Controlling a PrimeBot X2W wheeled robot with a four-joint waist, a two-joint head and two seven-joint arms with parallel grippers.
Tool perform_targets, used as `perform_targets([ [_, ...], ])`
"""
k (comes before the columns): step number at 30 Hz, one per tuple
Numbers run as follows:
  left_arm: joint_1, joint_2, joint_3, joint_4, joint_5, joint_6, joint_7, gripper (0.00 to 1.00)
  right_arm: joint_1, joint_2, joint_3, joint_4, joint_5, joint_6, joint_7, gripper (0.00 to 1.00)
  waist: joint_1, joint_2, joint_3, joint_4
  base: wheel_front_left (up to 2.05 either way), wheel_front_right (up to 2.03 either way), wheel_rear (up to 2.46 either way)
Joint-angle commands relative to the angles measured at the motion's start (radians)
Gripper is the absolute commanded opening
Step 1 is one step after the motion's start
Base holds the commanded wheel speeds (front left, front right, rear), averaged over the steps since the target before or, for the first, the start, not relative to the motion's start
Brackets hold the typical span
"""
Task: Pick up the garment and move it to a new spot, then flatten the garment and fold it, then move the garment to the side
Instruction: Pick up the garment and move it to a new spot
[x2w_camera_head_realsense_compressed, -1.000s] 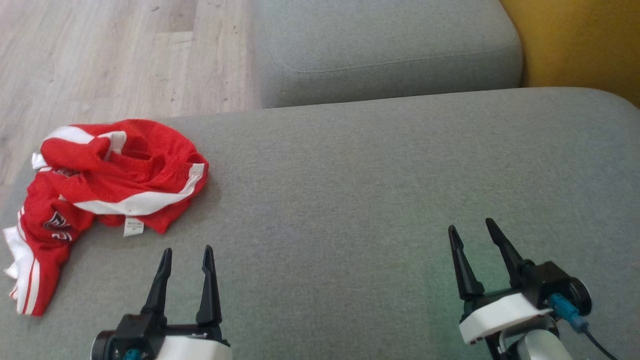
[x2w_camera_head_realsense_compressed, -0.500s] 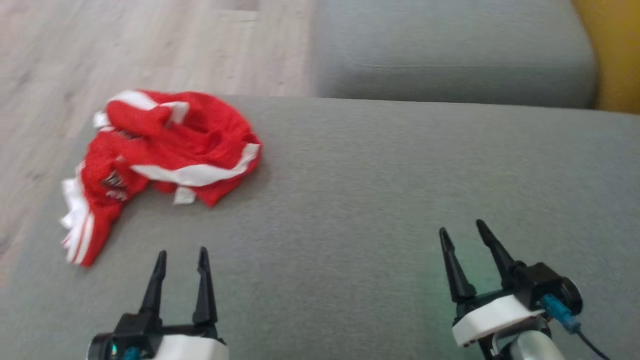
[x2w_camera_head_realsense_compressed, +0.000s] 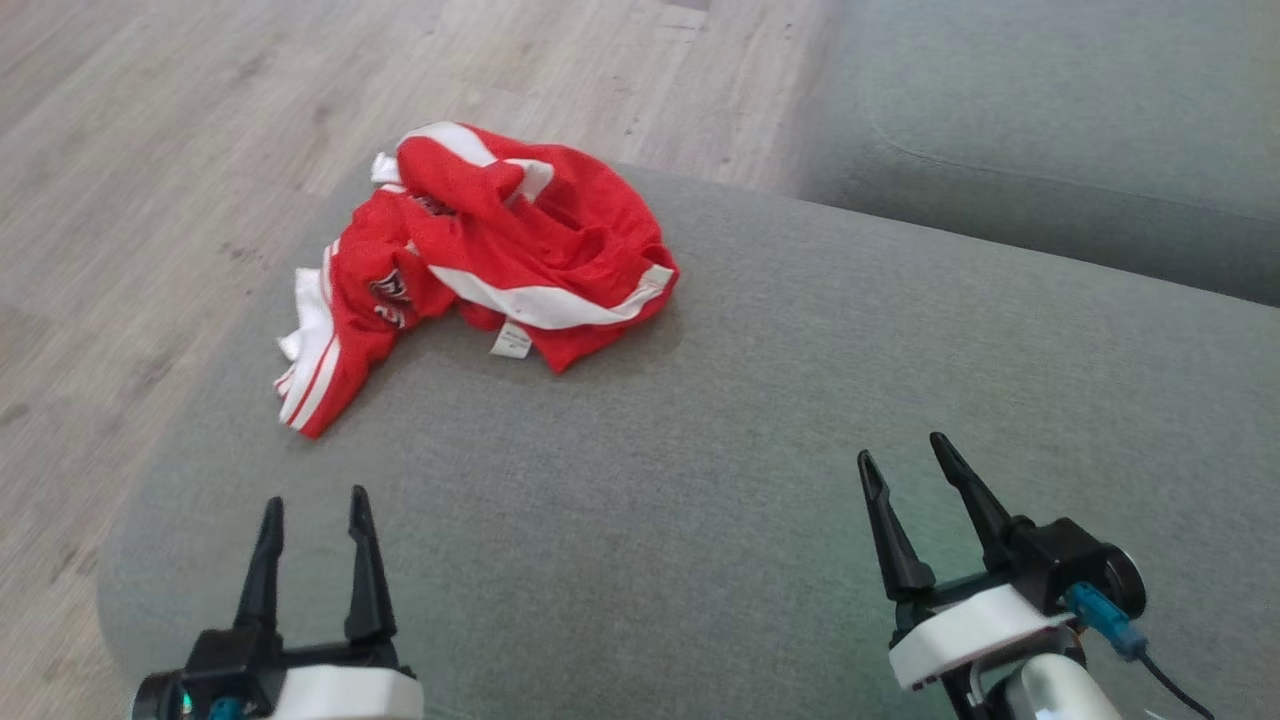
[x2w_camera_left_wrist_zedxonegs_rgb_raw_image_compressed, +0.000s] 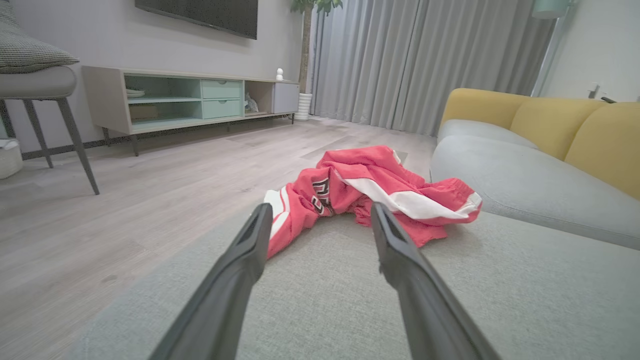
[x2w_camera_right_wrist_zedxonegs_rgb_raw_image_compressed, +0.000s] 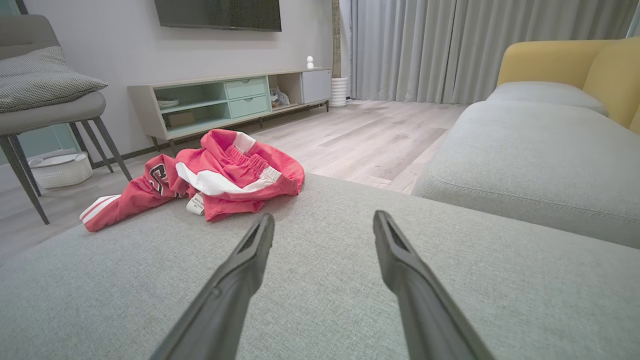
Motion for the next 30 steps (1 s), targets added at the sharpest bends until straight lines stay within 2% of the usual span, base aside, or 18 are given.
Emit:
perform_targets([
  [1,-0.027,0.003,0.037,-0.038,0.007,0.002,-0.01,1.0,-0.045,-0.007,0.022,-0.031,0.003,-0.001,-0.011,1.0,0.0,0.0,0.007,0.014,0.0,0.0,0.0],
  [9,-0.1,0.003,0.059,-0.104,0.062,-0.013,-0.01,1.0,-0.061,-0.007,0.003,-0.04,-0.026,-0.001,-0.011,1.0,0.0,0.0,0.093,0.026,0.0,0.0,0.0],
  [13,-0.24,0.022,0.083,-0.14,0.119,-0.046,-0.01,1.0,-0.097,-0.007,-0.011,-0.048,-0.072,-0.001,-0.011,1.0,0.0,0.0,0.179,0.018,0.0,0.0,0.0],
  [17,-0.443,0.066,0.097,-0.12,0.141,-0.092,-0.01,1.0,-0.144,-0.008,-0.019,-0.057,-0.137,-0.001,-0.011,1.0,0.0,0.0,0.265,0.0,0.0,0.0,0.0],
  [18,-0.494,0.079,0.095,-0.09,0.14,-0.106,-0.01,1.0,-0.156,-0.013,-0.018,-0.06,-0.151,-0.001,-0.011,1.0,0.0,0.0,0.284,-0.006,0.0,0.0,0.0],
  [19,-0.596,0.107,0.086,0.01,0.138,-0.127,-0.01,1.0,-0.178,-0.032,-0.019,-0.068,-0.169,-0.001,-0.011,1.0,0.0,0.0,0.322,-0.017,0.0,0.0,0.0],
  [23,-0.822,0.156,0.005,0.263,0.13,-0.158,-0.007,1.0,-0.218,-0.082,-0.02,-0.091,-0.179,-0.001,-0.011,1.0,0.0,0.0,0.399,-0.034,0.0,0.0,0.0],
  [27,-1.009,0.19,-0.067,0.489,0.099,-0.165,0.063,1.0,-0.248,-0.126,-0.012,-0.117,-0.186,-0.001,-0.011,1.0,0.0,0.0,0.456,-0.049,0.0,0.0,0.0],
  [30,-1.095,0.19,-0.146,0.631,0.04,-0.165,0.134,1.0,-0.259,-0.149,-0.006,-0.13,-0.191,-0.001,-0.011,1.0,0.0,0.0,0.487,-0.054,0.0,0.0,0.0],
])
